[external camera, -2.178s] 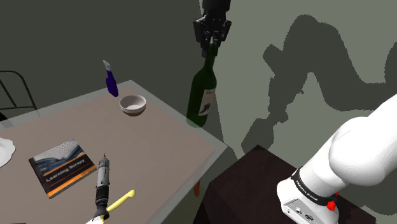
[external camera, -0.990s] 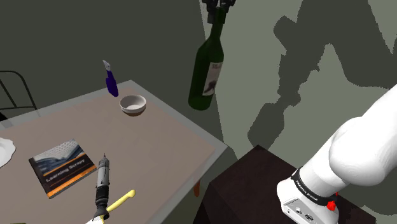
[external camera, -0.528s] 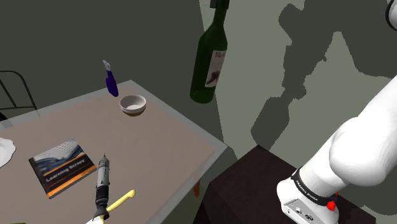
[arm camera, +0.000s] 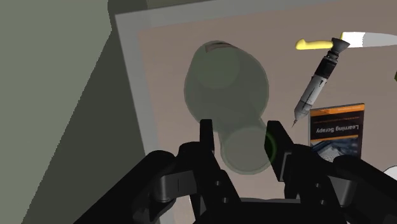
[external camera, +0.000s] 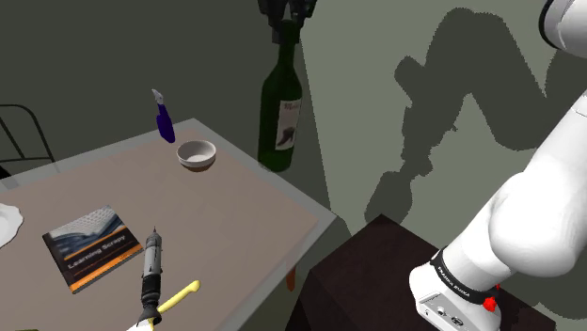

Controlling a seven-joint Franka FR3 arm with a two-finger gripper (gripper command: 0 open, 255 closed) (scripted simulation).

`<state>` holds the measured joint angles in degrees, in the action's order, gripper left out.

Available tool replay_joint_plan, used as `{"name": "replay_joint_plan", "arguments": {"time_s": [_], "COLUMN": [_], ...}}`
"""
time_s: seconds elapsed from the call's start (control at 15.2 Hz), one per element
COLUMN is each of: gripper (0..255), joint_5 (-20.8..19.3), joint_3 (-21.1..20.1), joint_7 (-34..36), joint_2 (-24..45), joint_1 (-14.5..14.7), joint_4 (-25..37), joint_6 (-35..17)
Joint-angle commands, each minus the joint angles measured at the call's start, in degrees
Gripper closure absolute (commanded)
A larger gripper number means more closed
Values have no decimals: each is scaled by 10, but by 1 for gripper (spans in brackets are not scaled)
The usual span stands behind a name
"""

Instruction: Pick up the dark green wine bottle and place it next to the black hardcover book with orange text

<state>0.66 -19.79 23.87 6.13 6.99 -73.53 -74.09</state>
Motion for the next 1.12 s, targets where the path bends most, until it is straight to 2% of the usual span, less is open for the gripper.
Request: {"name": "replay_joint_plan", "arguments": {"time_s": [0.0, 0.53, 1.06], "gripper": [255, 255, 255], "joint_5": [-6, -40, -85], "joint_3": [-7, -24, -23], "joint_7": [15, 70, 115], "joint_2": [17, 118, 257], "joint_1": [10, 56, 117], "joint_4": [-9, 8, 103], "joint_6": [-27, -106, -146]}}
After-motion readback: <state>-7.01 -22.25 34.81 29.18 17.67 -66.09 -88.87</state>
